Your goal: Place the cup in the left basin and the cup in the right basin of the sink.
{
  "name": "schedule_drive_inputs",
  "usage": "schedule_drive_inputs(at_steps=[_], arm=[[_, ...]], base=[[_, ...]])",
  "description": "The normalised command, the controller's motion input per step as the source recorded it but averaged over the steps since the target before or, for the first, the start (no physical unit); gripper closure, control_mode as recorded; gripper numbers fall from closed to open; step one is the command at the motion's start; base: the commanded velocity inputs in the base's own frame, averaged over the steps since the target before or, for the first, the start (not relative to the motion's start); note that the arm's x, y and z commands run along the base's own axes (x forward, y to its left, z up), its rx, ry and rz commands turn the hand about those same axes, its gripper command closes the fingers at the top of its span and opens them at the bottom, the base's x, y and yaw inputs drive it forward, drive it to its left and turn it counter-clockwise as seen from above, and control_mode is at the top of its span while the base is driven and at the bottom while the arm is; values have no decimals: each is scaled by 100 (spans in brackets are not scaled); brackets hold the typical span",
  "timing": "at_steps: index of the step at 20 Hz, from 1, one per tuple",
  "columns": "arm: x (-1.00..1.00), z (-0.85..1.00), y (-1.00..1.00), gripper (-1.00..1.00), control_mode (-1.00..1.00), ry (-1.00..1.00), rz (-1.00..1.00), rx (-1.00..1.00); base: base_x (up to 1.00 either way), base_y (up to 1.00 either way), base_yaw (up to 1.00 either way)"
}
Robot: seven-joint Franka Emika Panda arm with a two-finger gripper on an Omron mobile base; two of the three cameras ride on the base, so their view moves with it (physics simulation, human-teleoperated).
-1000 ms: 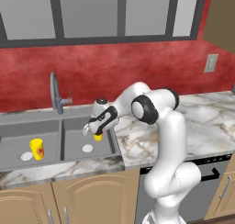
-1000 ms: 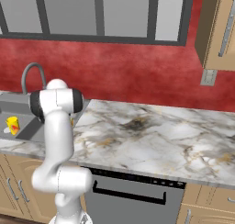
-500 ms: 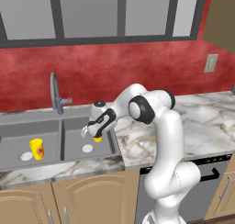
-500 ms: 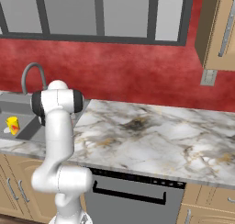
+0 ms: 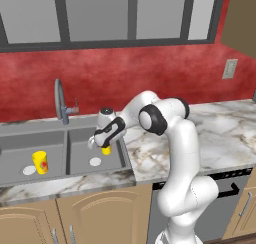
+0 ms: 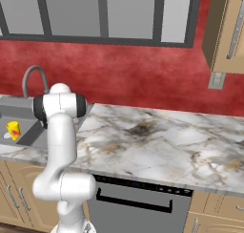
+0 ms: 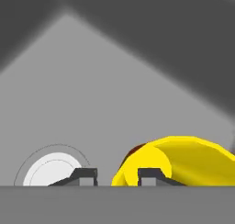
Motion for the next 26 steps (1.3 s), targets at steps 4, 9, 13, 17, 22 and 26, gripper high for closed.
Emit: schedule_drive_inputs(at_steps=[4,9,13,17,22,26], arm=[[-18,1,-5,-100,-100,0,-2,0],[-25,14,-1,-100,-100,0,-5,0],[-27,28,0,-100,-100,0,-5,0],[-25,32,0,-100,-100,0,-4,0],[-27,39,0,-100,-100,0,-2,0],[-30,45,0,-100,-100,0,-2,0]], base=[[0,0,0],[0,0,0],[0,0,0],[0,0,0],[0,0,0],[0,0,0]])
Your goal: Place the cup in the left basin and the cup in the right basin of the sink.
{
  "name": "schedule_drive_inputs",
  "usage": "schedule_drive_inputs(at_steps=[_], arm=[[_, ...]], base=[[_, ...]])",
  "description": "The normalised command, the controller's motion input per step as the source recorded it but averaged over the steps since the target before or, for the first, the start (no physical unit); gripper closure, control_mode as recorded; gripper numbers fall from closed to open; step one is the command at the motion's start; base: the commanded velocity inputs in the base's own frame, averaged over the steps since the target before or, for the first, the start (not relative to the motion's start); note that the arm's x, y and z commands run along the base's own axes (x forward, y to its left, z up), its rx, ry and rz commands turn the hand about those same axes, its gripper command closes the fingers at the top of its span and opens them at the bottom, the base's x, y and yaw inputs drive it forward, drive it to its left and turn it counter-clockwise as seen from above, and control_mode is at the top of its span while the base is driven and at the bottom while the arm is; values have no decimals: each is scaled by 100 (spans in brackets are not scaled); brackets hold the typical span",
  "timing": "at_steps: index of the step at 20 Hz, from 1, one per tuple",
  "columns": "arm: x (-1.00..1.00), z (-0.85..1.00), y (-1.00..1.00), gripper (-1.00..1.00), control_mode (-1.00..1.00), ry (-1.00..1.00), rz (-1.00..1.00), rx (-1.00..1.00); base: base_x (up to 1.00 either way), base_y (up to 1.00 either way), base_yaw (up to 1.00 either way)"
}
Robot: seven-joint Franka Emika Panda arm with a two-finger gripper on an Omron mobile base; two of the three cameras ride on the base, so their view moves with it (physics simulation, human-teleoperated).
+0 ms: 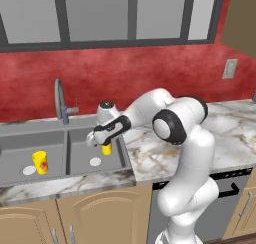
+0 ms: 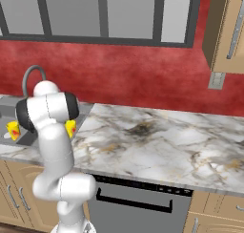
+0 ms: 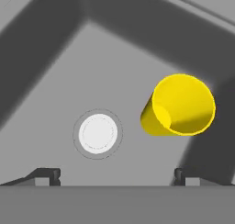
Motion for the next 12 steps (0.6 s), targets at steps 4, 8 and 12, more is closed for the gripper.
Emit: schedule_drive_inputs(at_steps=[4,8,12], arm=[[-34,45,-2,-100,-100,0,-4,0],[-39,42,-10,-100,-100,0,-7,0],[-41,41,-16,-100,-100,0,-11,0]], base=[[0,0,0],[0,0,0],[0,0,0]])
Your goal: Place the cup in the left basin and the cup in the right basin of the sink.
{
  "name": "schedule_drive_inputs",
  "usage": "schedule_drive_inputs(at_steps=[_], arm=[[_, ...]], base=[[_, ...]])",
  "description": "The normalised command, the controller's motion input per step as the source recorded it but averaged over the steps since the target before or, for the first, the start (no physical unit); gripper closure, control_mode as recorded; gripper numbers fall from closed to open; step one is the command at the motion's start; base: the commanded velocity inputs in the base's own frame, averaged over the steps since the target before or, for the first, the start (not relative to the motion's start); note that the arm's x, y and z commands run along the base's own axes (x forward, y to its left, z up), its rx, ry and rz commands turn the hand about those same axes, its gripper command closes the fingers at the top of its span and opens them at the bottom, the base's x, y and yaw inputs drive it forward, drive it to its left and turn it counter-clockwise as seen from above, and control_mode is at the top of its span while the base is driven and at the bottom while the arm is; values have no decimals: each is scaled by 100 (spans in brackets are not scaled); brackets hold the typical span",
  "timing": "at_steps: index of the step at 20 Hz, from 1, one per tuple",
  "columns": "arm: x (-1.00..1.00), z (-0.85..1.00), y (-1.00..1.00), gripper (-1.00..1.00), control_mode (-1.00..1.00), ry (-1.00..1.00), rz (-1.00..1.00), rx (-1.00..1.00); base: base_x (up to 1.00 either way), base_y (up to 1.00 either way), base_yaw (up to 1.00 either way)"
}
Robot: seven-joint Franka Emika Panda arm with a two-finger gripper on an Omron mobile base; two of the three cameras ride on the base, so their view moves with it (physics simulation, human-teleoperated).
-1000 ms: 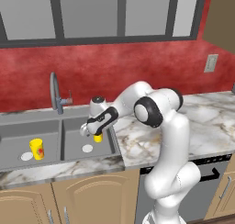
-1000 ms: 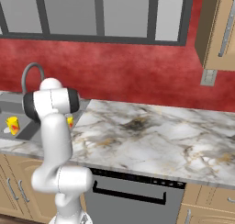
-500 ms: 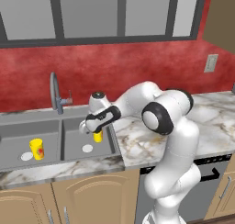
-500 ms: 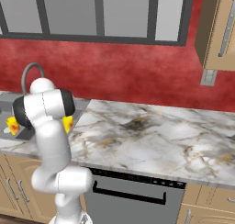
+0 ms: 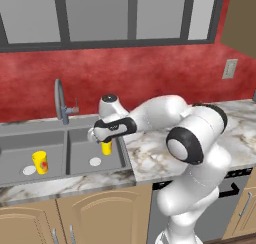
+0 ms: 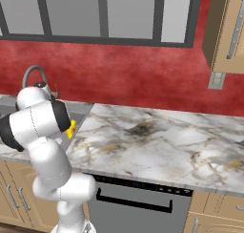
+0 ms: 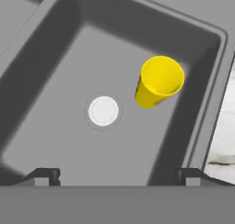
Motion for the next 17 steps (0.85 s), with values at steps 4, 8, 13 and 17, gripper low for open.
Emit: schedule_drive_inputs(at_steps=[4,8,13,17], arm=[[-43,42,-22,-100,-100,0,-15,0],[-44,36,-31,-100,-100,0,-16,0],[-44,32,-31,-100,-100,0,-17,0],[-47,31,-32,-100,-100,0,-17,0]], base=[[0,0,0],[0,0,0],[0,0,0],[0,0,0]])
